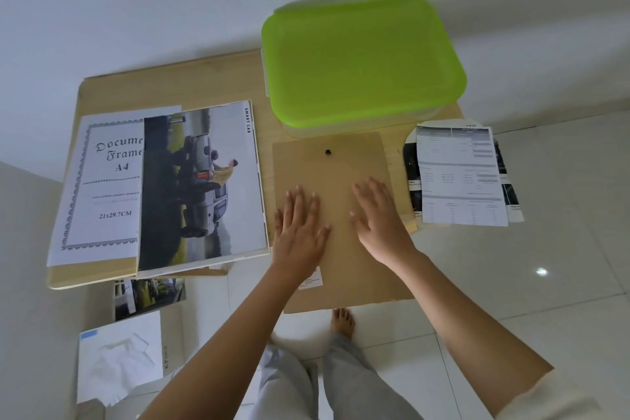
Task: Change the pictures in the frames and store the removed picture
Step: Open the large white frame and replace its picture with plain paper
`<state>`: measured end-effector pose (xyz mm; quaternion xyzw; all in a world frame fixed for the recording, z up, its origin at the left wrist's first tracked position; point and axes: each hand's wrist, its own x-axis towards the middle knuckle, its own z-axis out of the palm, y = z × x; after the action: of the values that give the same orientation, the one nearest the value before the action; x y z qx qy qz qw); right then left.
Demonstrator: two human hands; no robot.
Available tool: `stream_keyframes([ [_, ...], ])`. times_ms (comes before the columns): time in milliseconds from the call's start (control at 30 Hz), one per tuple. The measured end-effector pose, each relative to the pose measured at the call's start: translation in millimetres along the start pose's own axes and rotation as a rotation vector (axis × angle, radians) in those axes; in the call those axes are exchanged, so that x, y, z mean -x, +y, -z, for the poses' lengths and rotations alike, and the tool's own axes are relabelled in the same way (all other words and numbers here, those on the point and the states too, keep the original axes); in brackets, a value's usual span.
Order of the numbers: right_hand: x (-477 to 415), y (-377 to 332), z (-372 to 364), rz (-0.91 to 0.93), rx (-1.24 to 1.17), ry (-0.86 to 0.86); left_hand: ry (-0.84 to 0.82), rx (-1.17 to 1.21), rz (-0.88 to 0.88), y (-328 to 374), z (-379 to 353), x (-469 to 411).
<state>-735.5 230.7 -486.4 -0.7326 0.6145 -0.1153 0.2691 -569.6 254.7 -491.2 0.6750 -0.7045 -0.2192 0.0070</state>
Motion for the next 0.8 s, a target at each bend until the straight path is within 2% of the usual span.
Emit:
stream_keyframes([
  [133, 0, 8, -3, -0.005, 0.155, -0.064, -0.037, -0.033, -0.02, -2, -3, -4],
  [333, -5, -1, 0, -0.06, 0.153, -0.072, -0.087, 0.033, -0.037, 0, 12, -8],
  [467, 0, -37, -5, -0.13, -0.003, -0.012, 0.058, 0.207, -0.072, -21, 36, 8],
  [633, 6, -107, -36, 0.002, 0.001, -0.068, 0.247, 0.25, 0.211, -97, 49, 43],
  [800, 3, -161, -73, 0.046, 0.008, -0.184, 0.215, 0.198, 0.302, -165, 54, 71],
])
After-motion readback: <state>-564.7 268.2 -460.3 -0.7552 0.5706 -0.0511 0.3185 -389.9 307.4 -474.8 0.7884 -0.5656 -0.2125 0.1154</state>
